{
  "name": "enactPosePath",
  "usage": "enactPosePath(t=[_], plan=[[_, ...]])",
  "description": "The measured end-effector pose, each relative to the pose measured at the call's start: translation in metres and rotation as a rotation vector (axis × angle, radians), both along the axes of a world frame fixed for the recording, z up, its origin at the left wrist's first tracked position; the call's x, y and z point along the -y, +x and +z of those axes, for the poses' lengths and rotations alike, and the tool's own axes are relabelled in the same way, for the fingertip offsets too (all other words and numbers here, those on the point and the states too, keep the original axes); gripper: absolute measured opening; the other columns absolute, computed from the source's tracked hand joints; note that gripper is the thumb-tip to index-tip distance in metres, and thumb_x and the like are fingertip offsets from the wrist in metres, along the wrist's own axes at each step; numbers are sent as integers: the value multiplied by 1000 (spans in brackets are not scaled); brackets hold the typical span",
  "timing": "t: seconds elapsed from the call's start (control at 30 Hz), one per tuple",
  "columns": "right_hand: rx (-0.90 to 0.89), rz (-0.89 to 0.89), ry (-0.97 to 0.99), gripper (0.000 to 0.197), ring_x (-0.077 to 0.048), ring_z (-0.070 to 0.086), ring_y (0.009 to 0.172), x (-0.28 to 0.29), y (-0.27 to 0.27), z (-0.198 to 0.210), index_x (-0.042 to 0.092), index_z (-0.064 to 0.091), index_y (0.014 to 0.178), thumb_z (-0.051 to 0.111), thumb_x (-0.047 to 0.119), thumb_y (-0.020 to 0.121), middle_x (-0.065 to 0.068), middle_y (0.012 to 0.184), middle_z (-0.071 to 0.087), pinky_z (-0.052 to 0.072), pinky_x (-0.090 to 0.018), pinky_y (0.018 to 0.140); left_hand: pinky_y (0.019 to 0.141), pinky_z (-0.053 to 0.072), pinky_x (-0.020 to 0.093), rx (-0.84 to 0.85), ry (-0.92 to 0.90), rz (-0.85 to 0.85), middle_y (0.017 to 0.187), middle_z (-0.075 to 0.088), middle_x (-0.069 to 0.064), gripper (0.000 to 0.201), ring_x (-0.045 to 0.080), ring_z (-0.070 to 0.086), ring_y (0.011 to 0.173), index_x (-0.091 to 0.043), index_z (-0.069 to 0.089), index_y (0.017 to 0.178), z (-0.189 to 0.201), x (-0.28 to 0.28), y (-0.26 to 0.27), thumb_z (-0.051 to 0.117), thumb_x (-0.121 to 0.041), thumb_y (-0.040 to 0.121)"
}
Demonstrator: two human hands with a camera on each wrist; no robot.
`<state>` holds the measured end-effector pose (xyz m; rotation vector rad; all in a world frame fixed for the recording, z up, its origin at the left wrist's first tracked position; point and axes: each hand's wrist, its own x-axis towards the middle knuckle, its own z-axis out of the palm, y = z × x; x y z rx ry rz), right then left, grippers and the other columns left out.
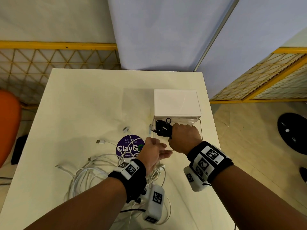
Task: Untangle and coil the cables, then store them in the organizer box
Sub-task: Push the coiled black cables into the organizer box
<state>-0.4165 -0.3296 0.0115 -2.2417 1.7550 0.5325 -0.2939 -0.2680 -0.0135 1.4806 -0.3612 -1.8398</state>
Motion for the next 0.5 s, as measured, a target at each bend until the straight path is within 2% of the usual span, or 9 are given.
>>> enactPosePath(t=[0.27,0.43,0.5], plan=[[-46,43,-90,31,-27,62,97,-4,2,2,11,53,111,52,35,92,-5,104,65,42,-38,82,90,57,50,-19,3,15,100,56,19,28,38,70,82,-5,44,109,0,3,3,36,17,93],[-74,37,-63,28,-26,62,95,-1,-1,2,12,53,110,52,33,91,-5,103,66,39,-38,80,90,56,52,-53,50,1,95,57,20,28,44,68,89,-5,43,108,1,7,1,35,17,93],[-83,40,-59,29,-27,62,96,0,-2,2,12,53,111,52,33,90,-5,104,66,41,-39,83,86,58,50,-82,75,10,98,56,23,26,45,68,89,-4,44,106,2,9,0,35,17,93]])
